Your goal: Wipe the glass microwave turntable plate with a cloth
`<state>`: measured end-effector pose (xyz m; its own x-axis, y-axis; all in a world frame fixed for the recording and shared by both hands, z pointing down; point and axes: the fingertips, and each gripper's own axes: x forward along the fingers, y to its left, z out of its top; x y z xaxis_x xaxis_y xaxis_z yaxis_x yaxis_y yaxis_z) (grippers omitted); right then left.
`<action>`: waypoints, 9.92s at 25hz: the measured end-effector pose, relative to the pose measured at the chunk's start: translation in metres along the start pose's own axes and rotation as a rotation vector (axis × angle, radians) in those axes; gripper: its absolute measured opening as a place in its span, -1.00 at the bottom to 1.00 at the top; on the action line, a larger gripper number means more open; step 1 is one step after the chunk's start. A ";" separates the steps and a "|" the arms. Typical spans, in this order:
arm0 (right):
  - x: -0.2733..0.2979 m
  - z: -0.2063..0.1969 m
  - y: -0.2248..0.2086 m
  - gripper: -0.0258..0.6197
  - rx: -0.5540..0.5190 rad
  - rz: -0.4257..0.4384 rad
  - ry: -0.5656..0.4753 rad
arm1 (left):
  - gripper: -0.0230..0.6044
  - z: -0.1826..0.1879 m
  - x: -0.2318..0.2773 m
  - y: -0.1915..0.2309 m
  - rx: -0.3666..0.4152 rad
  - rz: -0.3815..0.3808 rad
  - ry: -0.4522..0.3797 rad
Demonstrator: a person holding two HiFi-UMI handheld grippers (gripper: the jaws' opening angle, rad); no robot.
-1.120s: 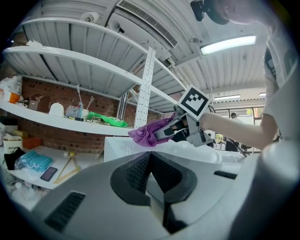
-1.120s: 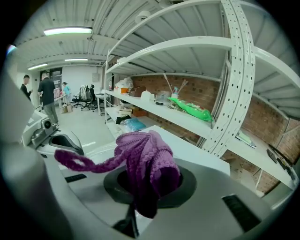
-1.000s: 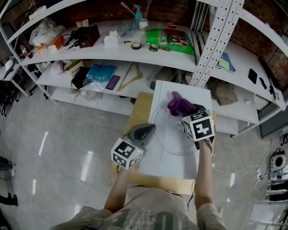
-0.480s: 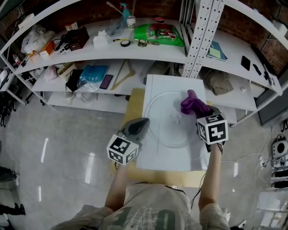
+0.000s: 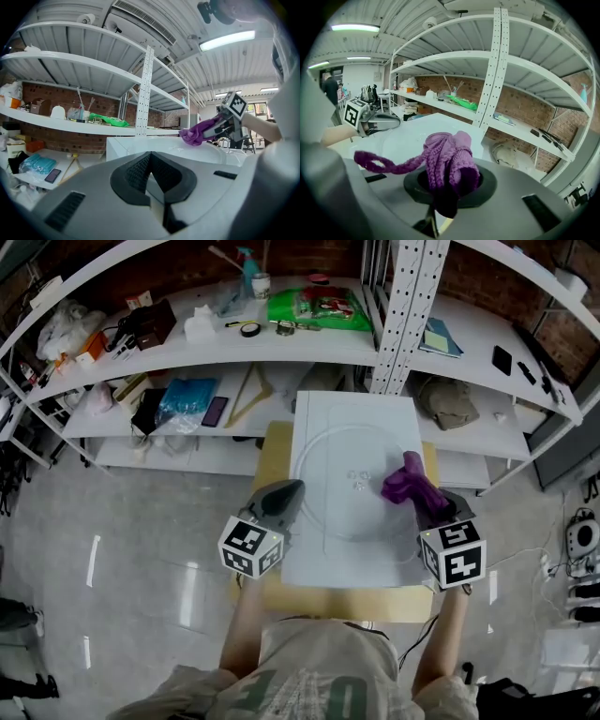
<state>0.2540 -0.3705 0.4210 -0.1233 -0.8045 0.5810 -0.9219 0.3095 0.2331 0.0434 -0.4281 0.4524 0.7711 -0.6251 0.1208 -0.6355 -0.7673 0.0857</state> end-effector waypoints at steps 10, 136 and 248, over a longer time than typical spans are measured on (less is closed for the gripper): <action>-0.042 -0.021 0.070 -0.76 -0.033 0.108 -0.025 | -0.92 0.000 0.001 -0.001 0.008 0.005 0.005; 0.018 0.035 0.138 -0.76 -0.344 0.246 0.020 | -0.92 -0.001 -0.004 0.002 0.010 0.040 0.008; 0.000 0.004 0.033 -0.76 0.110 -0.121 -0.054 | -0.92 -0.002 -0.012 0.004 0.025 0.119 0.028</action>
<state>0.2216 -0.3621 0.4255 -0.0254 -0.8596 0.5104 -0.9654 0.1537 0.2108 0.0314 -0.4229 0.4531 0.6889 -0.7078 0.1563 -0.7209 -0.6916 0.0449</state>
